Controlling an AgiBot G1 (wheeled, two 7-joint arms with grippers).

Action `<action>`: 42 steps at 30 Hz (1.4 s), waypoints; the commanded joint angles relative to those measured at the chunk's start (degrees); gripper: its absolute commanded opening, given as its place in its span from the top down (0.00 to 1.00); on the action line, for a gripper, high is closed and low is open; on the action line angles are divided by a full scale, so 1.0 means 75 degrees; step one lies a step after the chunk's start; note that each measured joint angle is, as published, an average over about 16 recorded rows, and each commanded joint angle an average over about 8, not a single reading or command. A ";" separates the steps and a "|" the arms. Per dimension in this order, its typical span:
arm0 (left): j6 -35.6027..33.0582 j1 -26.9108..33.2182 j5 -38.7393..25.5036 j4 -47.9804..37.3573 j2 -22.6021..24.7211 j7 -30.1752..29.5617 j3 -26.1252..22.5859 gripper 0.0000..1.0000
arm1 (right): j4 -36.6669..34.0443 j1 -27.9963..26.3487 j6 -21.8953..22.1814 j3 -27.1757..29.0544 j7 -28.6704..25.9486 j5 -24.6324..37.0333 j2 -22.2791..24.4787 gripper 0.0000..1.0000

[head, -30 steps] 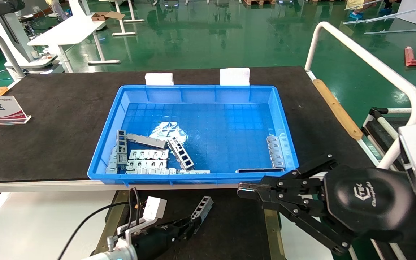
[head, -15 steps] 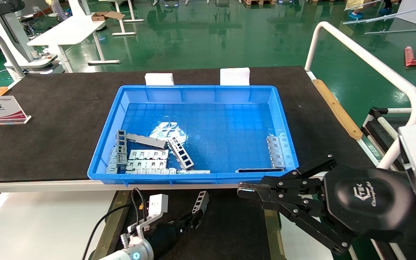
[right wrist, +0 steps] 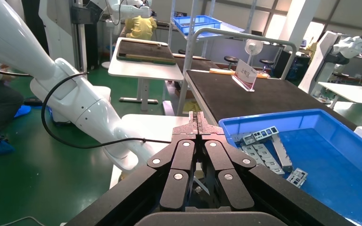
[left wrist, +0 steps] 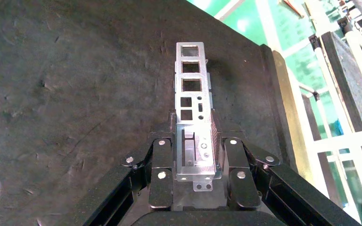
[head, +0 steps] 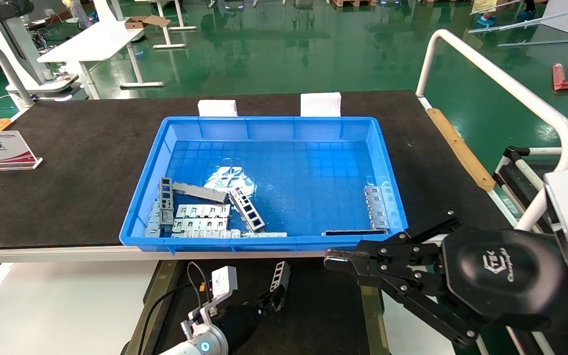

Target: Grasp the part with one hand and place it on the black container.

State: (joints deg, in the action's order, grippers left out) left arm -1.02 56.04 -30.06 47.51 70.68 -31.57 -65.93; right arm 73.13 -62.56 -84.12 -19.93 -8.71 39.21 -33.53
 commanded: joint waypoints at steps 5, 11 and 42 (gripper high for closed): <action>0.0207 -0.0020 0.0132 0.0039 0.0077 -0.0140 -0.0061 0.05 | 0.0000 0.0000 0.0000 -0.0001 0.0000 -0.0001 0.0000 0.00; 0.0300 -0.0059 0.0154 0.0139 0.0075 -0.0158 -0.0120 0.00 | 0.0000 0.0000 0.0001 -0.0002 0.0001 -0.0001 0.0001 0.00; -0.1528 -0.0738 -0.1228 0.4011 -0.2963 0.1705 0.0449 0.00 | 0.0000 -0.0001 0.0002 -0.0006 0.0003 -0.0004 0.0002 0.00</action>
State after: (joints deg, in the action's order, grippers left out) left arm -12.96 50.21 -38.63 76.55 48.47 -18.36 -61.95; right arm 73.13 -62.58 -84.11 -19.97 -8.69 39.18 -33.52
